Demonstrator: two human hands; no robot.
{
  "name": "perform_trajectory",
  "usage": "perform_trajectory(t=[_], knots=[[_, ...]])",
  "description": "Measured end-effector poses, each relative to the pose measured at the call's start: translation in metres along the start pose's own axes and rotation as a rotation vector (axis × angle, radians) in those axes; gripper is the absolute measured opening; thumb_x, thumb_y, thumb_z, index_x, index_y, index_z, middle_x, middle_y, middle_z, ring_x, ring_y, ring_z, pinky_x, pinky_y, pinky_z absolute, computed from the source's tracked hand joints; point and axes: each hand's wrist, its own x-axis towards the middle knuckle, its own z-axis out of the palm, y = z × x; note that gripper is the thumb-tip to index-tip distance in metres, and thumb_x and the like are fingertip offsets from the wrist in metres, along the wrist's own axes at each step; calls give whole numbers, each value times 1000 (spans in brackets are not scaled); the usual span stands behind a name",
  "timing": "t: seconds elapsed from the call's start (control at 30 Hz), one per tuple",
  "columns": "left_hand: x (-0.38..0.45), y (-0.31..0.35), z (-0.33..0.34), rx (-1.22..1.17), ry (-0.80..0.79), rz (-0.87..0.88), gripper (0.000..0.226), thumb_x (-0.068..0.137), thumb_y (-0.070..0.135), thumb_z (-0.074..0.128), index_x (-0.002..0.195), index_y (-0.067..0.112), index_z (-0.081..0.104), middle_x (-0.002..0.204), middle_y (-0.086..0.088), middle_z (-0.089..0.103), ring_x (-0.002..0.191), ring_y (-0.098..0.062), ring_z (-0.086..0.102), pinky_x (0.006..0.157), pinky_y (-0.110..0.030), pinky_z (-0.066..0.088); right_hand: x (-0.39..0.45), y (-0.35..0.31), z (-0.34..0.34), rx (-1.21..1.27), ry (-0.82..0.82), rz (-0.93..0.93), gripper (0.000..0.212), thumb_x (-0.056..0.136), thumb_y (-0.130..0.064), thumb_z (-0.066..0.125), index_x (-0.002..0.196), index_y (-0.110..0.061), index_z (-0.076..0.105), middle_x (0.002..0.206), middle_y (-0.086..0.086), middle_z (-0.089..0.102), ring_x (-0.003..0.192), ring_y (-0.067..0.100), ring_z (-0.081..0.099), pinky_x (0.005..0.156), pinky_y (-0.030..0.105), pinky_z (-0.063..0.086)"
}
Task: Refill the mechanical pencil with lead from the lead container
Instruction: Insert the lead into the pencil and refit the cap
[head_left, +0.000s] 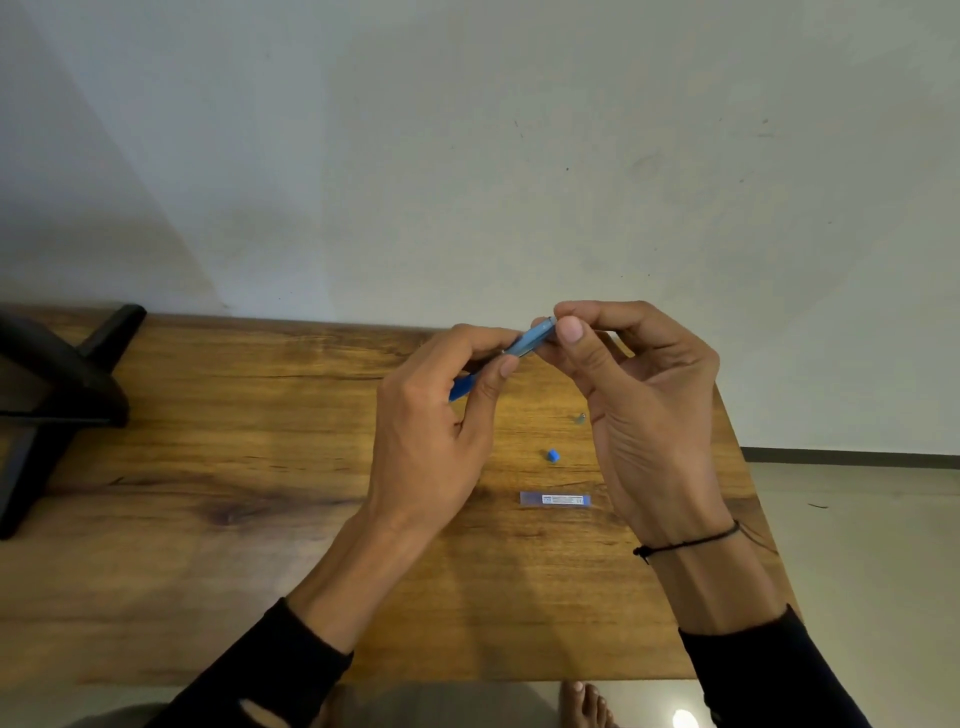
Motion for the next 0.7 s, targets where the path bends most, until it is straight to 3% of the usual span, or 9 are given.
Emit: perform_trajectory(t=[0.23,0.3,0.4,0.47,0.6,0.7], knots=[[0,-3,1,-71,15,-55,14,106,15,68,116,9,75,105,4,80,99,-9,77,84,-28,63,4,4,-8,-46,-62,-4,20,89,-4,76,109,-1,78,101,9,82,101,29,80,88,38,66],[0,-4,0,-114,13,-86,13,106,16,68,116,12,75,104,7,80,99,-7,77,83,-22,61,15,2,-29,-277,-80,-33,18,94,-4,76,111,-9,79,99,5,82,97,27,81,82,37,67],[0,-7,-1,-131,1,-109,13,106,17,68,117,18,74,105,13,78,100,-6,77,83,-20,60,32,5,-83,-1009,-107,-25,21,96,-5,73,102,-25,79,90,-9,78,86,17,75,79,40,65],[0,-8,-1,-136,-10,-122,14,105,18,69,118,24,72,106,16,78,100,-6,76,83,-23,62,33,14,-110,-1419,-193,83,19,95,-8,72,99,-26,77,94,-7,74,89,21,71,81,43,60],[-1,-9,1,-145,-11,-146,14,105,20,69,116,28,73,104,19,77,98,-5,76,80,-22,61,28,30,-118,-1565,-346,195,13,92,-11,76,94,-24,76,89,-5,74,91,21,69,75,36,54],[-2,-8,1,-150,-25,-142,14,105,20,69,116,29,73,104,20,77,98,-6,77,79,-22,62,27,37,-107,-1546,-383,209,13,89,-17,79,84,-25,71,89,-4,74,90,25,71,82,45,60]])
